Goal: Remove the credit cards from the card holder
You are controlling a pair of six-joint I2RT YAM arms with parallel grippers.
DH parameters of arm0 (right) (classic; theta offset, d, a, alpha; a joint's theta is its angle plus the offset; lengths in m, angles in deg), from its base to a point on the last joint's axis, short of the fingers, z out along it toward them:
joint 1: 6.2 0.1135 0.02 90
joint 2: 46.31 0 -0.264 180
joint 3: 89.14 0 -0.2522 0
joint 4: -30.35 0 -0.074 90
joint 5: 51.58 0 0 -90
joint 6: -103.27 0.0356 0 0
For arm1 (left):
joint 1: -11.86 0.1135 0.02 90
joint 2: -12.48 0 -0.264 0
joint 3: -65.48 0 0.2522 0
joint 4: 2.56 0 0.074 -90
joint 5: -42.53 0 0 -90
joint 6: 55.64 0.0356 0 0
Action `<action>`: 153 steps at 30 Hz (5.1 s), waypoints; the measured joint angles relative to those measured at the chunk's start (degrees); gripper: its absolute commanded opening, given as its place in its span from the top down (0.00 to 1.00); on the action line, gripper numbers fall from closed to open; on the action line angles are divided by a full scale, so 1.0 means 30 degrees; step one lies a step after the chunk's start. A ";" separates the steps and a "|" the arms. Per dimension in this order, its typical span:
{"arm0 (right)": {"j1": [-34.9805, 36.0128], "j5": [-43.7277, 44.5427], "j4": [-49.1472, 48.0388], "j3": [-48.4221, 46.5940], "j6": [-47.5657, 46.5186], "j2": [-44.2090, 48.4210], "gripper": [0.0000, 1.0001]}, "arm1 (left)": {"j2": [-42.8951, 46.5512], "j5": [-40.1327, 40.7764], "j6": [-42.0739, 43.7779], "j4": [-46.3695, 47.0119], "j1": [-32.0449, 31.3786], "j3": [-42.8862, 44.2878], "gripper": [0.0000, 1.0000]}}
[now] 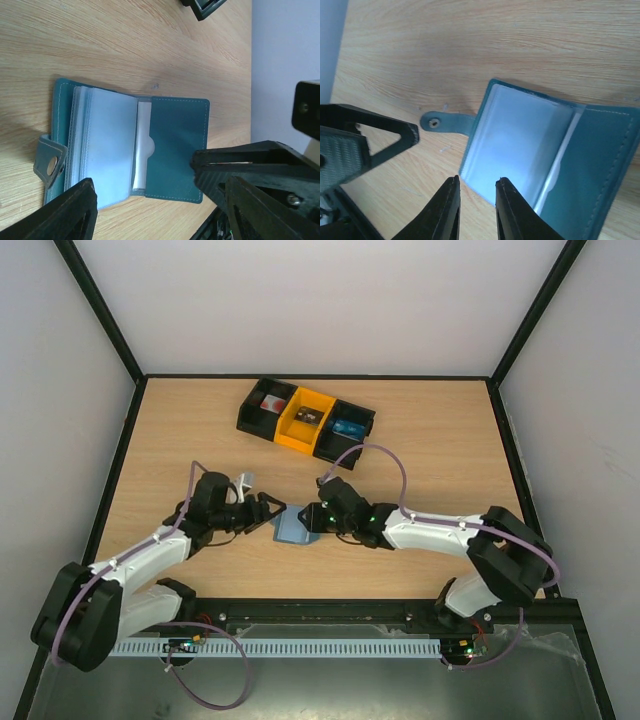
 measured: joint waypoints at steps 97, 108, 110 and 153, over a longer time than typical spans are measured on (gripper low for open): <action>-0.0270 0.0692 -0.8459 0.5064 0.0525 -0.3220 0.96 | -0.7242 -0.0189 -0.1821 0.7147 -0.1909 -0.0306 0.43; -0.0284 0.0474 -0.8779 0.5100 0.0583 -0.3359 0.96 | -0.7242 -0.0772 -0.2375 0.7133 -0.2455 -0.0007 0.89; -0.0291 0.0423 -0.8852 0.5100 0.0583 -0.3402 0.97 | -0.7242 -0.0903 -0.2339 0.7169 -0.2528 0.0197 0.97; -0.0306 -0.0109 -1.0069 0.5472 0.0933 -0.3708 0.97 | -0.5362 0.2149 0.0386 0.1902 -0.2871 0.1005 0.38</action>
